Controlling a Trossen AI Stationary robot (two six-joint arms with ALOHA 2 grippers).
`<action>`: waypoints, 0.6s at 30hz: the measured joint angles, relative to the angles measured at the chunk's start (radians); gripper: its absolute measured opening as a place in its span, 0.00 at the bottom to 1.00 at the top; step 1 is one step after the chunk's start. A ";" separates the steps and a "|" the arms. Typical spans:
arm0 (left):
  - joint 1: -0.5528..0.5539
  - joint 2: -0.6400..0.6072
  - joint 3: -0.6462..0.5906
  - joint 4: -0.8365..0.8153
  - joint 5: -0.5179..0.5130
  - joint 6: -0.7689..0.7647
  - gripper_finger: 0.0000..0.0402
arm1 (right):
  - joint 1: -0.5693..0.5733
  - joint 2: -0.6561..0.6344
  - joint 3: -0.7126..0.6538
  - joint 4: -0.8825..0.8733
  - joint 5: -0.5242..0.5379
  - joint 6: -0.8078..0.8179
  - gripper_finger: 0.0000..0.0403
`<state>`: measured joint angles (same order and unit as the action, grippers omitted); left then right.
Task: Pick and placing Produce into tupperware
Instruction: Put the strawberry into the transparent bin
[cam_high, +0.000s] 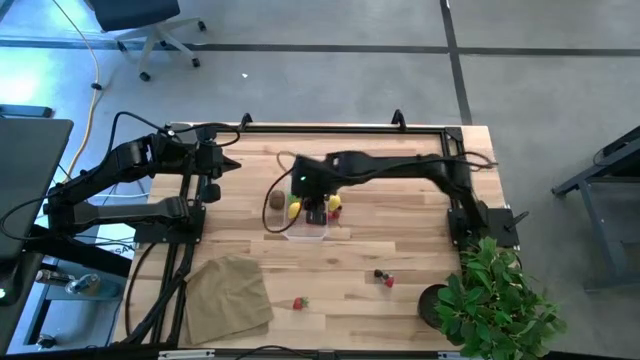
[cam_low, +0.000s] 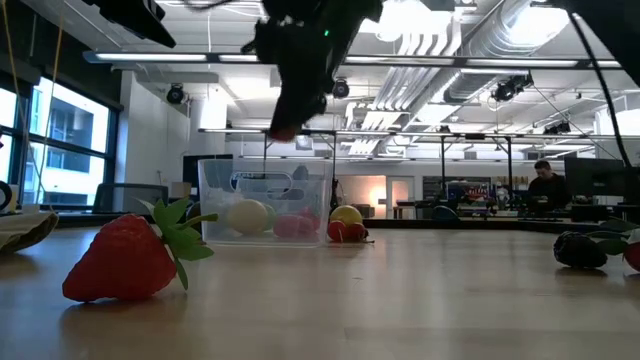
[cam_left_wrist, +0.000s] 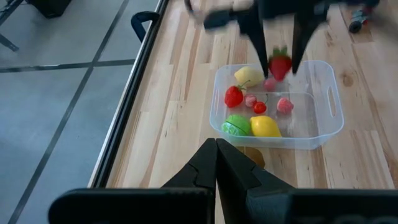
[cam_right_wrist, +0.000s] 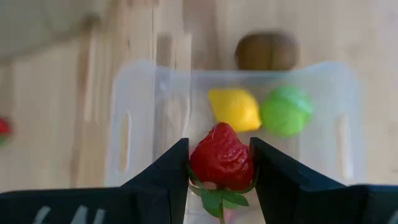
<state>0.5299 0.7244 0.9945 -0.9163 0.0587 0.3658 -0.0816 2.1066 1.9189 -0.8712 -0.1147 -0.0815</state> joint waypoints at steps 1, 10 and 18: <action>0.000 0.000 0.000 0.000 0.000 0.000 0.00 | 0.002 0.028 0.017 -0.016 -0.001 -0.007 0.32; 0.000 0.000 0.000 0.000 0.000 0.000 0.00 | 0.004 0.164 0.076 -0.067 -0.021 -0.050 0.32; 0.000 0.000 0.000 0.000 0.000 0.000 0.00 | -0.004 0.188 0.067 -0.058 -0.021 -0.077 0.32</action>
<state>0.5299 0.7242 0.9944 -0.9163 0.0587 0.3657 -0.0857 2.2945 1.9862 -0.9289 -0.1356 -0.1581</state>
